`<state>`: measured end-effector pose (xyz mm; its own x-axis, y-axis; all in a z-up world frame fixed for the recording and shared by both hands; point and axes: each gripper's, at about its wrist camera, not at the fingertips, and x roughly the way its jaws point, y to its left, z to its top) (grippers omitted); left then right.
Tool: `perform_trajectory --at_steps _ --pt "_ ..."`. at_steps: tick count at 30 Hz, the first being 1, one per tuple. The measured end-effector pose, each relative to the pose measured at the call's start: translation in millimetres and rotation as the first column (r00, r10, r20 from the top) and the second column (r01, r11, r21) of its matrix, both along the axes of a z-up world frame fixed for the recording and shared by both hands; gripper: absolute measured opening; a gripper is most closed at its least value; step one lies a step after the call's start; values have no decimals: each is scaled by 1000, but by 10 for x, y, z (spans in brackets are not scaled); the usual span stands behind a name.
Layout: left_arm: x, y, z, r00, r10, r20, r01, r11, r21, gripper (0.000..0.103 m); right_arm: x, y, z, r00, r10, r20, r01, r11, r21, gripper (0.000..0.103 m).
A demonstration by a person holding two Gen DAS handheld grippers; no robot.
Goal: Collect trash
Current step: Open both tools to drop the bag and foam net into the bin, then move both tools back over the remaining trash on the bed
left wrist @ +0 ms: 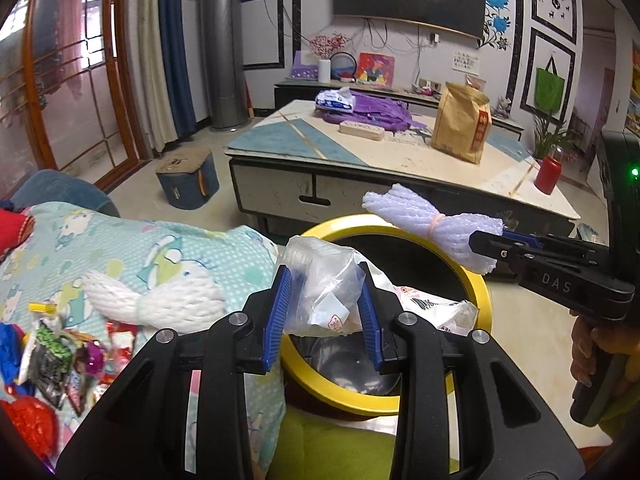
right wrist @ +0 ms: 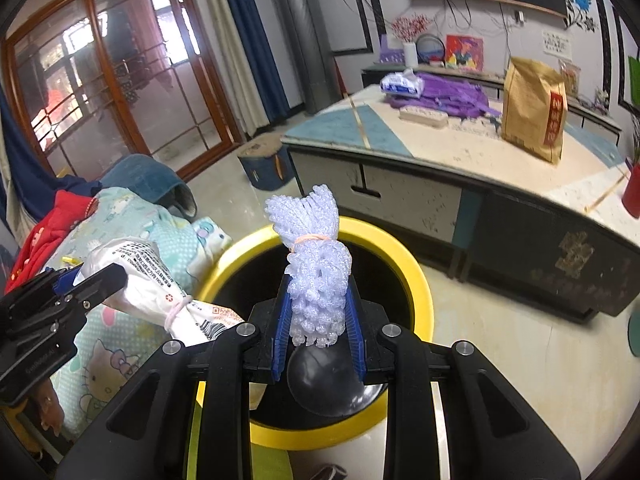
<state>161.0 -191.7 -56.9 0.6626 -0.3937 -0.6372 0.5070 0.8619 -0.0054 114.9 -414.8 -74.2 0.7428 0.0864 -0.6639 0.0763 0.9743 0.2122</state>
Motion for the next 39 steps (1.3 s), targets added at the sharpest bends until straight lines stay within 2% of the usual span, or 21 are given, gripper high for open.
perform_trajectory --at_steps 6,9,10,11,15,16,20,29,39 --pt "30 -68 -113 999 -14 -31 14 1000 4 27 46 -13 -110 999 -1 -43 1 1000 8 25" --pt "38 -69 -141 999 -12 -44 12 1000 1 32 63 -28 -137 998 -8 -56 9 1000 15 31" --pt "46 -54 -147 999 -7 -48 7 1000 -1 39 69 -43 -147 998 -16 -60 17 1000 23 38" --pt "50 -51 -140 999 1 -49 -2 1000 -6 49 71 -56 -153 998 -25 -62 27 999 24 40" --pt "56 54 -101 998 30 -64 -33 999 -34 67 73 -99 -144 997 -60 -56 61 998 19 52" --pt "51 89 -87 997 39 -67 -42 998 -47 75 67 -102 -135 997 -66 -51 67 998 17 54" --pt "-2 204 -25 996 66 -63 -71 993 -89 92 52 -81 -99 997 -67 -31 68 998 15 56" --pt "-108 465 150 991 128 -27 -130 982 -134 92 -41 151 136 997 -4 72 4 1000 -10 60" --pt "-221 838 357 975 221 13 -214 957 -196 92 -160 562 422 978 112 178 -106 993 -43 63"
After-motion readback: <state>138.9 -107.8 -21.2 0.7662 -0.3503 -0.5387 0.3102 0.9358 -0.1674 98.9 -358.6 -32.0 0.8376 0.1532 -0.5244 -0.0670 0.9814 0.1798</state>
